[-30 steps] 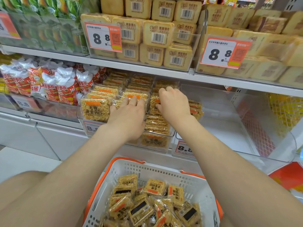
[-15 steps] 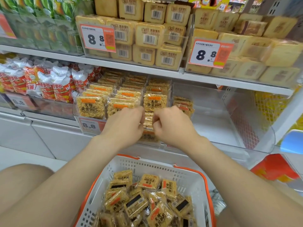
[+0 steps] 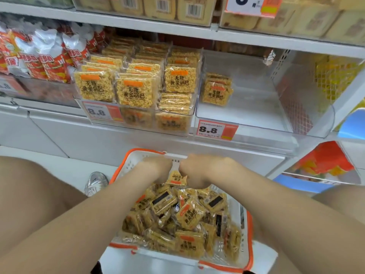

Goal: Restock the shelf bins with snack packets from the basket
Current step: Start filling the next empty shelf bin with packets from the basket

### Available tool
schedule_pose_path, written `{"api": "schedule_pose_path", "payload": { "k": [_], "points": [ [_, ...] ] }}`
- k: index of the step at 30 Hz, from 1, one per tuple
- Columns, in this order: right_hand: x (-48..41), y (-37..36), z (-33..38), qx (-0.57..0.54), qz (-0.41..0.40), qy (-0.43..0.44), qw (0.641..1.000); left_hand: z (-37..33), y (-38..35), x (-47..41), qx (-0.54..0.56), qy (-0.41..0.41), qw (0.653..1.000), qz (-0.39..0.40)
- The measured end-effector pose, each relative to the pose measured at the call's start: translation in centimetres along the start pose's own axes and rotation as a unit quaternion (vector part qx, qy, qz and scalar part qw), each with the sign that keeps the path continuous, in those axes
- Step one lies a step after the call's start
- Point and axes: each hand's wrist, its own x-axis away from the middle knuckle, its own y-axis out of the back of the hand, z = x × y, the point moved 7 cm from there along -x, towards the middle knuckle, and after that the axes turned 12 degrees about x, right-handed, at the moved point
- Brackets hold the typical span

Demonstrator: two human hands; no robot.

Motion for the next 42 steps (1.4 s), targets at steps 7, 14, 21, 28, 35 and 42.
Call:
{"api": "schedule_pose_path", "payload": {
  "k": [7,14,21,28,35,42],
  "points": [
    [-0.4,1.1,0.4,0.014,-0.012,0.009,1.0,3.4,-6.9,-2.4,-0.026,0.026,0.996,0.085],
    [-1.0,1.7,1.3,0.015,-0.016,0.021,1.0,4.0,-7.8,-2.6,0.012,0.012,0.999,0.042],
    [-0.5,2.9,0.9,0.014,-0.03,0.016,0.999,4.1,-5.1,-2.3,0.049,-0.001,0.999,0.002],
    [1.7,4.6,-1.0,-0.01,-0.076,-0.02,0.997,1.7,2.8,-0.3,0.197,-0.131,0.966,-0.102],
    [3.7,5.5,-4.6,-0.143,-0.168,-0.117,0.968,-0.7,8.8,5.8,0.367,-0.221,0.888,-0.166],
    [6.6,7.3,-6.1,-0.367,-0.188,-0.105,0.905,-2.7,14.4,11.8,0.499,-0.277,0.775,-0.272]
  ]
}}
